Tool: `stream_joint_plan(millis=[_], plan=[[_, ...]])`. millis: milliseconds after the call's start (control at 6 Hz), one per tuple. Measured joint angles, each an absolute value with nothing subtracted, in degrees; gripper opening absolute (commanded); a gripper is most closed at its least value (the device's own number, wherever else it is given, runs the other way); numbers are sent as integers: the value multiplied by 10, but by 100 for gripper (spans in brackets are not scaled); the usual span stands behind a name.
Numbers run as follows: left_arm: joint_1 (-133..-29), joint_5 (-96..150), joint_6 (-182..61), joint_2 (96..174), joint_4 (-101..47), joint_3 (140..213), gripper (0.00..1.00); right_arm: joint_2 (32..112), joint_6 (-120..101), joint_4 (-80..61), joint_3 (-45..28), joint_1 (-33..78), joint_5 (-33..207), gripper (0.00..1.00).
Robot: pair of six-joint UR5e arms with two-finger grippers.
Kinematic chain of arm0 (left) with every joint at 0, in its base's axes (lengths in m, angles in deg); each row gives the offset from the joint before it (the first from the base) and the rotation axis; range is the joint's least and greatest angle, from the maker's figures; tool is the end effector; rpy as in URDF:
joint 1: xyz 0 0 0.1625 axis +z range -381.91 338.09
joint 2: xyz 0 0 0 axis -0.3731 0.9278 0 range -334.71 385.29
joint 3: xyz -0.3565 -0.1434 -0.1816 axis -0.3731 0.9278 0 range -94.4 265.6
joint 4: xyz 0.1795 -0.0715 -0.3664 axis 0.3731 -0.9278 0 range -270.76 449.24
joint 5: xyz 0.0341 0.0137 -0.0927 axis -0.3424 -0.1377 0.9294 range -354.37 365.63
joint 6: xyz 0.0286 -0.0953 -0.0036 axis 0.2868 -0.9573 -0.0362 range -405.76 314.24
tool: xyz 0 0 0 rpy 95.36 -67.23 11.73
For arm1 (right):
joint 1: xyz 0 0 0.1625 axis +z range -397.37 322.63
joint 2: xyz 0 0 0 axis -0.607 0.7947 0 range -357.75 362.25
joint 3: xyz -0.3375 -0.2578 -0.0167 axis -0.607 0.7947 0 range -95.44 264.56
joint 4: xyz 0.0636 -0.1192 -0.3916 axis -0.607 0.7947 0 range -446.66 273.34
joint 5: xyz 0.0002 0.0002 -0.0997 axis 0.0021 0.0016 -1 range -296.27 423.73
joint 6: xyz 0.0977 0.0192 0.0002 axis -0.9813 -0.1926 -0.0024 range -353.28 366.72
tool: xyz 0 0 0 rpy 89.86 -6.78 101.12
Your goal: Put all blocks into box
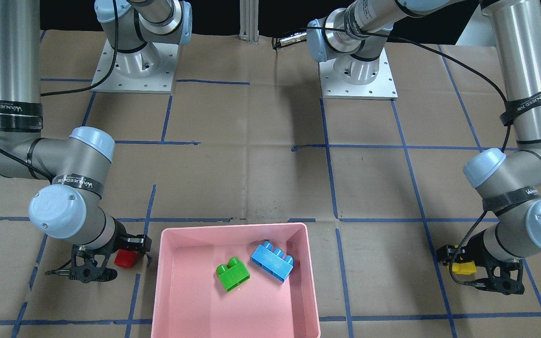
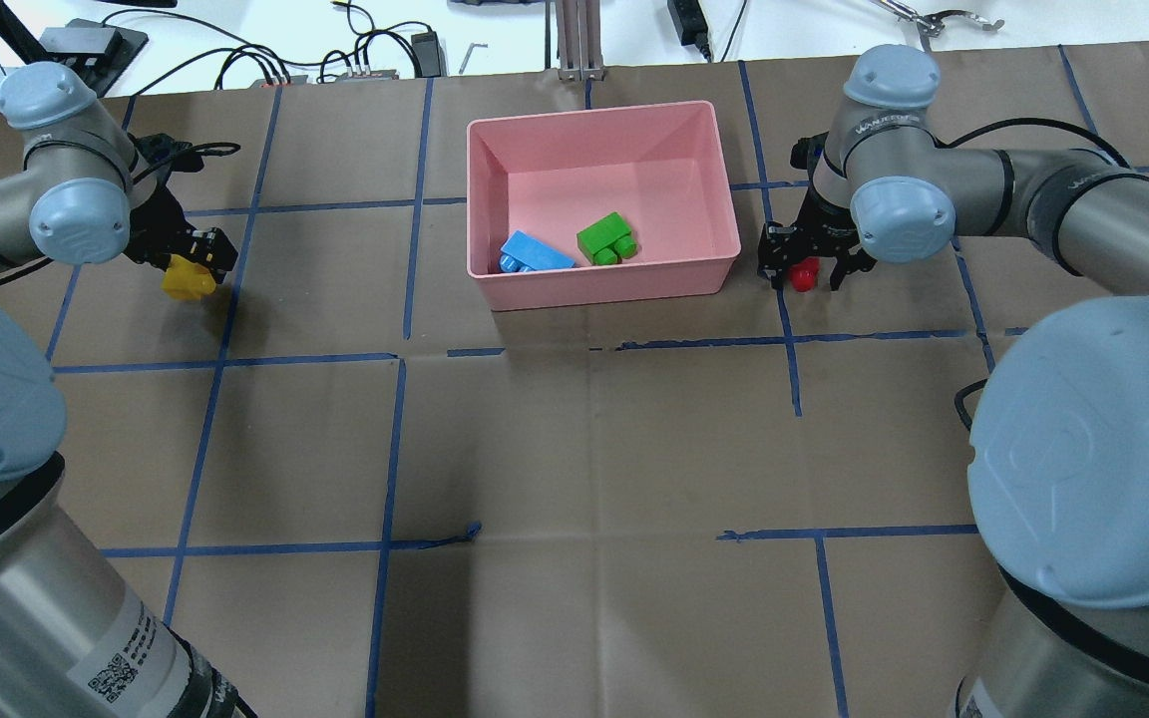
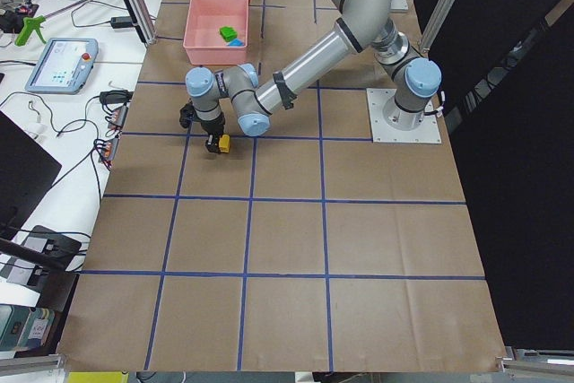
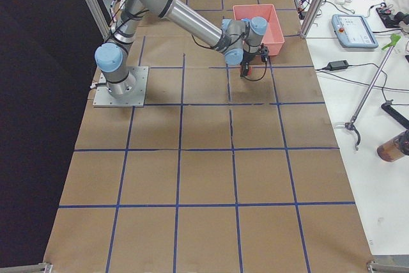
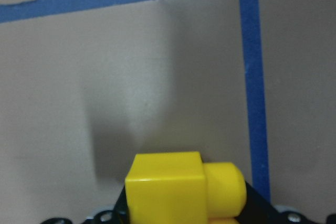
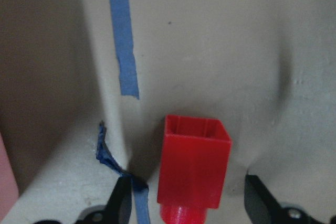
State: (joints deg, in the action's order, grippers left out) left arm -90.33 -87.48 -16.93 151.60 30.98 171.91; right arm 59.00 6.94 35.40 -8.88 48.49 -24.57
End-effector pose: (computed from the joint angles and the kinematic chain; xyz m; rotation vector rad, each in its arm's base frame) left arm 0.1311 -0.6796 0.1926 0.1965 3.0923 0.0572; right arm 0.0898 -0.6471 0.1763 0.1078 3.1046 0.1239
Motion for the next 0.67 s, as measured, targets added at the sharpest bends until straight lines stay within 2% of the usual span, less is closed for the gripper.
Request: stream_joint_plan(millis=[167,333,667], plan=[[-930,-872,-180,1494,293,1717,14,592,70,354,-86,484,-246,54],[-977,-872,-201,1476,282,1712,14,593,71,355,-80,484,-246,42],[-1073,-869,-272,1477,269,1668,14,594,71,355,-74,484,-247,33]])
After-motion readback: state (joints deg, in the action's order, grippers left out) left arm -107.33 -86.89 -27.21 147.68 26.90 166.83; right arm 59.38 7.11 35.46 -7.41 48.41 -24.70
